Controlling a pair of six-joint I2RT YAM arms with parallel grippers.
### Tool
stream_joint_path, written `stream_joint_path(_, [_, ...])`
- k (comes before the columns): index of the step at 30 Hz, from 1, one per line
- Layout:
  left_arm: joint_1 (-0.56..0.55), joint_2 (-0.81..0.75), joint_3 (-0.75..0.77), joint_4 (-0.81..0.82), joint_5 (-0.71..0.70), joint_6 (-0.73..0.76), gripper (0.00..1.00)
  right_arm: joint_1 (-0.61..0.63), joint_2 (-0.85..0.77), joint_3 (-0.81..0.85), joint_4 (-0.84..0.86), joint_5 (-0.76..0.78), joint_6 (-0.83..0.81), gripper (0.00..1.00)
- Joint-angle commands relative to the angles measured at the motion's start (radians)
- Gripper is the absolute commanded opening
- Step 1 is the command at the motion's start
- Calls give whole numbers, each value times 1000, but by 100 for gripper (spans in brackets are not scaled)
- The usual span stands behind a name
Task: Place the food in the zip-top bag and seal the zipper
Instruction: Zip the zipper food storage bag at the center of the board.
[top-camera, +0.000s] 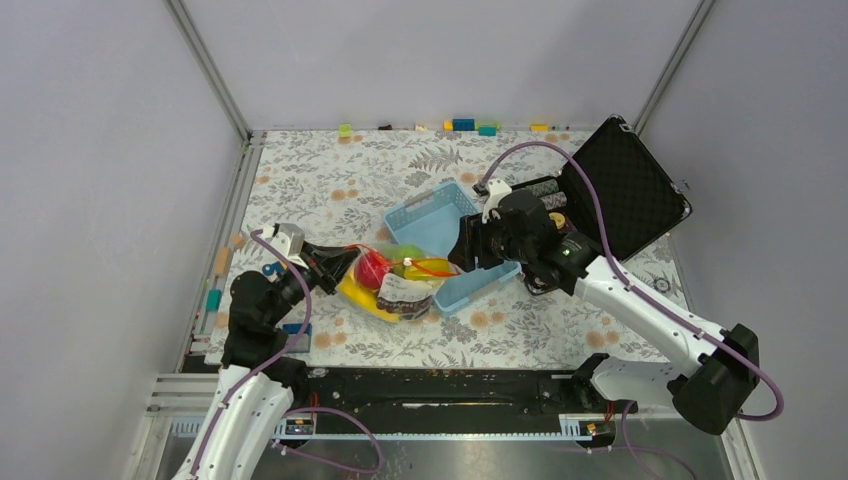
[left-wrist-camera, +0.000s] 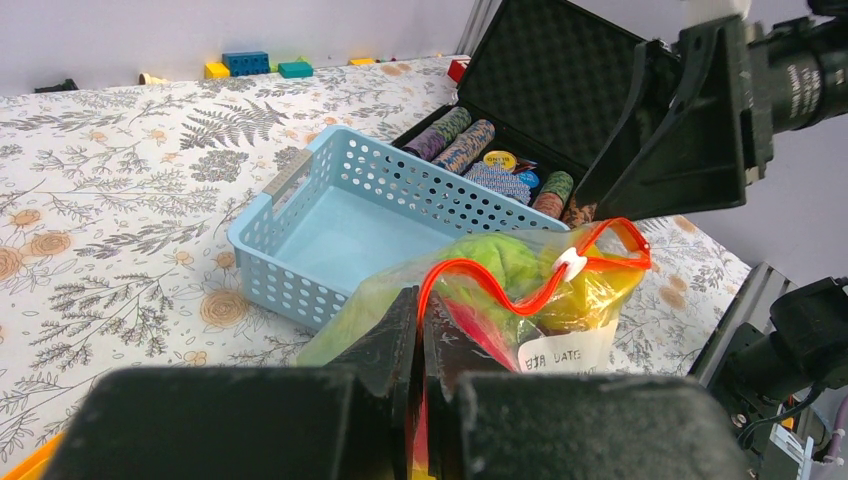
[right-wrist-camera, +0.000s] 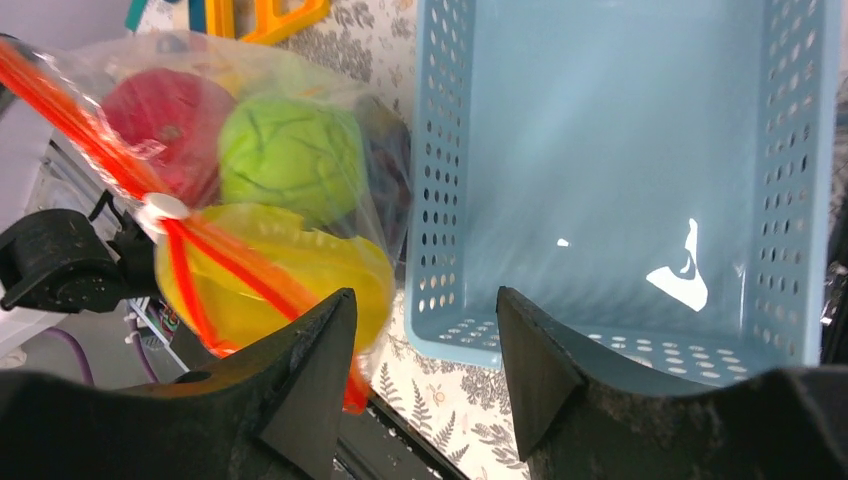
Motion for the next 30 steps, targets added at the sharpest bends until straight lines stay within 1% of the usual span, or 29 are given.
stream_joint_path(1, [3,-12,0,65,-16,9,0,3,9,-36,9,-53,36,61])
stream_joint_path(4, [3,-12,-1,67,-17,9,0,3,-24,-49,-6,-21,38,61])
stream_joint_path(8, [3,-13,-1,65,-14,8,0,3,-114,-52,0,18,41,62])
stream_joint_path(13, [2,-20,-6,68,-13,6,0,3,-196,-107,93,-84,46,63])
stream_joint_path(17, [2,-22,-5,70,-12,6,0,5,-156,-115,117,-112,57,63])
stream_joint_path(22, [3,-29,-6,66,-11,6,0,5,-77,-102,114,-96,63,62])
stream_joint_path(27, [2,-34,-8,65,-14,9,0,16,-30,-117,127,-138,79,62])
stream_joint_path(29, [2,-31,-7,65,-12,6,0,34,-10,-124,139,-142,86,59])
stream_joint_path(30, [3,-32,-8,66,-10,6,0,39,-1,-125,145,-145,89,55])
